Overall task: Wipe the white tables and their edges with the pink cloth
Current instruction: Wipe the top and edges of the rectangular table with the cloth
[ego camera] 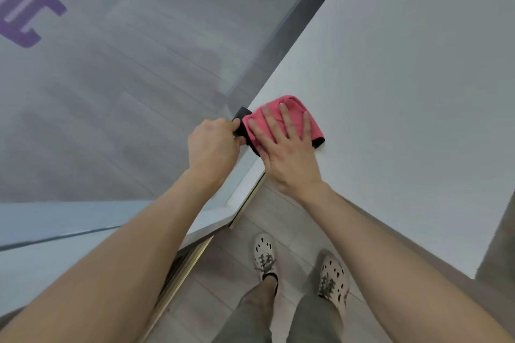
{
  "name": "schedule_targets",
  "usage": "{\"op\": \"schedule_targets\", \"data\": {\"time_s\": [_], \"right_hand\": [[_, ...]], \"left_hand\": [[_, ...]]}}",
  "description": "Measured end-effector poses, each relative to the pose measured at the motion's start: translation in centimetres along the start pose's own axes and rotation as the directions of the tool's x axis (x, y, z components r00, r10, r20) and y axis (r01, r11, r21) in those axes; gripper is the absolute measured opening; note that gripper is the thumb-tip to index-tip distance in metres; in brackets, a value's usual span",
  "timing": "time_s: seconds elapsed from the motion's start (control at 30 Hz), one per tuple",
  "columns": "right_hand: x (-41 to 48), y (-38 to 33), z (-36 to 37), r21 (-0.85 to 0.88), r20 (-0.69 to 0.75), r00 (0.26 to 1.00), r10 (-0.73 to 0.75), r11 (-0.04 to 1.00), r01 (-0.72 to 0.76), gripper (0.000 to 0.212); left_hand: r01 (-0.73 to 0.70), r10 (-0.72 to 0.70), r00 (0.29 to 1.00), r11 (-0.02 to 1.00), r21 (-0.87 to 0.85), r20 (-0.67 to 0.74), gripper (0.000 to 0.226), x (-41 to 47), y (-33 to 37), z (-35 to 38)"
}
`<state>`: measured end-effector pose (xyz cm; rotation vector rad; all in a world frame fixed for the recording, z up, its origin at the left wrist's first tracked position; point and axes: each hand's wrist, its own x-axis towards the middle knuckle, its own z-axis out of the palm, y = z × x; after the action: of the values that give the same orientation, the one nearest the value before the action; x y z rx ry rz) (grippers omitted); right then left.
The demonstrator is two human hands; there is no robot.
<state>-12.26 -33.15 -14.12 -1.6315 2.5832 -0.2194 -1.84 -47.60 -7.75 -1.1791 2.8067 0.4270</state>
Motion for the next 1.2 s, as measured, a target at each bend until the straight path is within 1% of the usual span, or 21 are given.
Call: {"op": "schedule_targets", "data": {"time_s": [0.07,0.13,0.2,0.27,0.3,0.33,0.4,0.5,0.53,0.6,0.63,0.7,0.73,0.77,0.8,0.83,0.93,0.97,1.03,1.1,1.2], "right_hand": [[-3.5,2.8,-0.2,-0.036,0.006,1.0,0.002,0.999,-0.001,0.059],[-8.9,5.4,-1.2,-0.057,0.021,0.996,0.085,0.995,-0.084,0.06],[-12.3,5.4,-1.8,-0.03,0.014,0.965,0.263,0.964,-0.262,0.061],[-10.6,2.0,-1.3,-0.02,-0.042,0.892,0.451,0.892,-0.452,0.06],[-8.3,-0.4,-0.9,0.006,-0.069,0.868,0.491,0.871,-0.492,0.06],[-5.6,-2.8,-0.5,0.052,-0.074,0.869,0.489,0.872,-0.487,0.06],[-1.7,-5.9,-0.3,0.115,-0.044,0.915,0.401,0.912,-0.394,0.06],[-4.4,-3.3,-0.4,0.046,-0.031,0.966,0.255,0.966,-0.253,0.059],[-7.4,-1.3,-0.7,0.018,-0.033,0.964,0.262,0.965,-0.262,0.059],[-14.8,3.7,-1.7,-0.003,-0.047,0.902,0.428,0.903,-0.429,0.06],[-18.4,5.9,-2.5,0.009,-0.038,0.836,0.547,0.837,-0.548,0.06],[-22.4,7.9,-3.4,0.065,-0.044,0.665,0.746,0.666,-0.743,0.06],[-22.2,7.4,-3.1,0.071,-0.053,0.589,0.806,0.592,-0.803,0.059],[-20.7,6.1,-2.6,0.072,-0.087,0.54,0.837,0.546,-0.835,0.058],[-18.4,4.3,-2.0,0.07,-0.129,0.541,0.831,0.552,-0.831,0.057],[-15.8,2.3,-1.5,0.084,-0.147,0.596,0.79,0.61,-0.788,0.057],[-11.5,-0.6,-0.8,0.107,-0.135,0.84,0.526,0.85,-0.515,0.056],[-12.4,0.5,-0.9,0.101,-0.137,0.883,0.449,0.893,-0.439,0.055],[-17.0,4.1,-1.3,0.101,-0.132,0.889,0.439,0.898,-0.429,0.055],[-22.9,9.0,-2.8,0.08,-0.088,0.82,0.566,0.824,-0.56,0.056],[-25.7,13.3,-4.0,0.096,-0.057,0.611,0.789,0.614,-0.783,0.06]], "left_hand": [[-0.01,0.009,1.0,0.997,0.072,0.015,0.018,0.2,0.2,0.0],[-0.022,0.017,0.999,0.991,0.131,0.036,0.017,0.1,0.4,0.0],[-0.03,0.021,0.998,0.985,0.17,0.051,0.016,-0.1,0.7,-0.2],[-0.034,0.025,0.998,0.982,0.186,0.052,0.016,0.0,0.7,-0.3],[-0.041,0.032,0.998,0.979,0.198,0.048,0.016,0.0,0.7,-0.4],[-0.051,0.043,0.998,0.975,0.218,0.042,0.016,0.1,0.6,-0.6],[-0.073,0.067,0.997,0.964,0.255,0.03,0.017,-0.1,0.3,-0.8],[-0.175,0.188,0.982,0.951,0.256,-0.029,0.02,-1.7,0.1,-0.6],[-0.237,0.259,0.964,0.942,0.238,-0.064,0.025,-2.5,0.3,-0.3],[-0.39,0.415,0.902,0.901,0.189,-0.117,0.037,-3.6,1.3,0.7],[-0.471,0.49,0.865,0.868,0.16,-0.112,0.041,-4.0,2.0,1.5],[-0.587,0.595,0.802,0.802,0.112,-0.061,0.044,-4.6,3.6,3.1],[-0.615,0.62,0.784,0.783,0.095,-0.036,0.043,-4.8,4.2,3.9],[-0.624,0.627,0.778,0.777,0.081,-0.023,0.04,-5.1,4.7,4.6],[-0.614,0.617,0.786,0.786,0.07,-0.028,0.038,-5.2,5.0,5.1],[-0.591,0.593,0.803,0.805,0.057,-0.05,0.036,-5.2,5.2,5.5],[-0.538,0.537,0.833,0.842,0.026,-0.134,0.034,-4.8,5.9,5.9],[-0.531,0.53,0.835,0.847,0.035,-0.151,0.03,-4.7,6.2,6.0],[-0.518,0.521,0.838,0.853,0.064,-0.165,0.024,-4.8,6.6,6.2],[-0.513,0.518,0.843,0.855,0.072,-0.145,0.023,-5.3,6.7,6.3],[-0.504,0.508,0.853,0.861,0.066,-0.121,0.026,-5.7,7.0,6.5]]}}
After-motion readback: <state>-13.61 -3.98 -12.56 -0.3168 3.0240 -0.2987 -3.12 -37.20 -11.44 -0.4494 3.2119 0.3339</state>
